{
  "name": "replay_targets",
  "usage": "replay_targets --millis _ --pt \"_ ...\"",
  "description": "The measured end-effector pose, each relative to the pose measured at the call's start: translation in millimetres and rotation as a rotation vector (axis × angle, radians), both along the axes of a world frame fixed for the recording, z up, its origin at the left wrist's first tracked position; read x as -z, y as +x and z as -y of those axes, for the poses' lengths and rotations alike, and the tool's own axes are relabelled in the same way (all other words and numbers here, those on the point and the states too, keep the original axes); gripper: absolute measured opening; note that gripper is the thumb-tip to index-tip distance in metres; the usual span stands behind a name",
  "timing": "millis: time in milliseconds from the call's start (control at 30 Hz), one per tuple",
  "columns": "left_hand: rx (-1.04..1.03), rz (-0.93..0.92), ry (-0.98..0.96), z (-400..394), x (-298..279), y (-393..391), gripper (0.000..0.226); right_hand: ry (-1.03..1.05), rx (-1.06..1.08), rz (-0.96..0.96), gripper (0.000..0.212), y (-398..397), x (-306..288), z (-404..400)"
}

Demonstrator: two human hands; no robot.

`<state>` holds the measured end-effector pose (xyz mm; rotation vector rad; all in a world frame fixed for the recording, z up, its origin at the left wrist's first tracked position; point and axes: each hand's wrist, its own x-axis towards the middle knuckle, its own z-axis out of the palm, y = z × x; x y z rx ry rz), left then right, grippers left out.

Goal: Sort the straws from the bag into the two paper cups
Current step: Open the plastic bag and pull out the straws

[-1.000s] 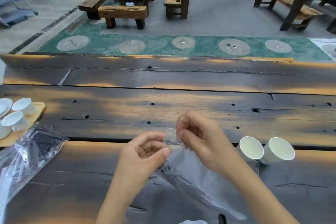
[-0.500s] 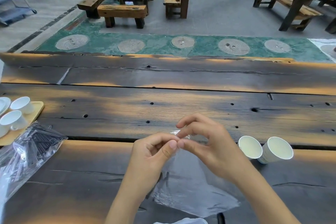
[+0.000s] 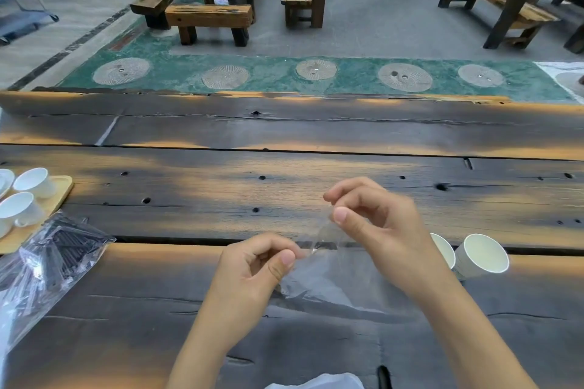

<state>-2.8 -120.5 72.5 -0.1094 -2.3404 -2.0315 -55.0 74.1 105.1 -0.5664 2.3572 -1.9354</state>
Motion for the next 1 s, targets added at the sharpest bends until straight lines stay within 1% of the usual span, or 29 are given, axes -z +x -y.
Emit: replay_targets --millis 67,133,167,200,267,300,367,433,467,500,567,633,667,700,733,767,800,833,933,1000 --pt "0.021 0.008 -0.014 2 -1 0 0.010 0.034 -0.043 0.004 0.015 2 -3 -1" --pt "0.059 0.037 0.024 0 -5 -3 0.027 0.098 -0.119 -0.002 0.015 5 -5 4" --pt "0.088 0.032 0.004 -4 -7 -5 0.033 0.131 -0.153 -0.011 0.015 7 -6 7" --pt "0.113 0.005 -0.038 -9 -9 -7 0.032 0.160 -0.177 -0.017 0.015 8 -6 10" --pt "0.106 -0.069 -0.114 -19 -12 -11 0.014 0.206 -0.199 -0.013 0.014 9 -7 14" --pt "0.080 -0.095 -0.117 -22 -11 -13 0.013 0.222 -0.196 -0.021 0.014 9 -8 15" --pt "0.038 -0.133 -0.074 -21 -10 -17 0.025 0.246 -0.121 -0.112 0.016 4 -10 8" --pt "0.017 -0.150 0.010 -14 -11 -19 0.019 0.286 0.027 -0.202 0.032 -7 -2 -13" --pt "0.011 -0.140 0.052 -10 -11 -19 0.015 0.298 0.114 -0.183 0.041 -14 4 -26" --pt "0.006 -0.130 0.086 -7 -13 -20 0.012 0.279 0.195 -0.121 0.050 -20 12 -40" --pt "-0.018 -0.122 0.132 -1 -14 -19 0.011 0.152 0.291 0.081 0.068 -29 27 -61" --pt "-0.065 -0.112 0.172 3 -14 -20 0.013 -0.024 0.284 0.262 0.088 -31 42 -72" --pt "-0.088 -0.114 0.185 4 -14 -21 0.013 -0.112 0.247 0.319 0.094 -31 50 -75" --pt "-0.109 -0.115 0.197 5 -14 -22 0.013 -0.172 0.206 0.359 0.091 -29 59 -76" --pt "-0.132 -0.110 0.211 6 -14 -23 0.014 -0.210 0.172 0.379 0.079 -26 65 -75" --pt "-0.162 -0.098 0.232 8 -12 -24 0.015 -0.219 0.159 0.379 0.062 -24 69 -72" --pt "-0.193 -0.086 0.258 9 -10 -24 0.015 -0.218 0.165 0.371 0.050 -22 71 -69" --pt "-0.218 -0.075 0.288 11 -8 -25 0.015 -0.226 0.176 0.358 0.046 -22 72 -66" --pt "-0.278 -0.050 0.361 15 -4 -28 0.012 -0.277 0.210 0.312 0.049 -21 69 -62" --pt "-0.331 -0.005 0.425 16 -2 -30 0.013 -0.247 0.229 0.291 0.040 -21 66 -63"
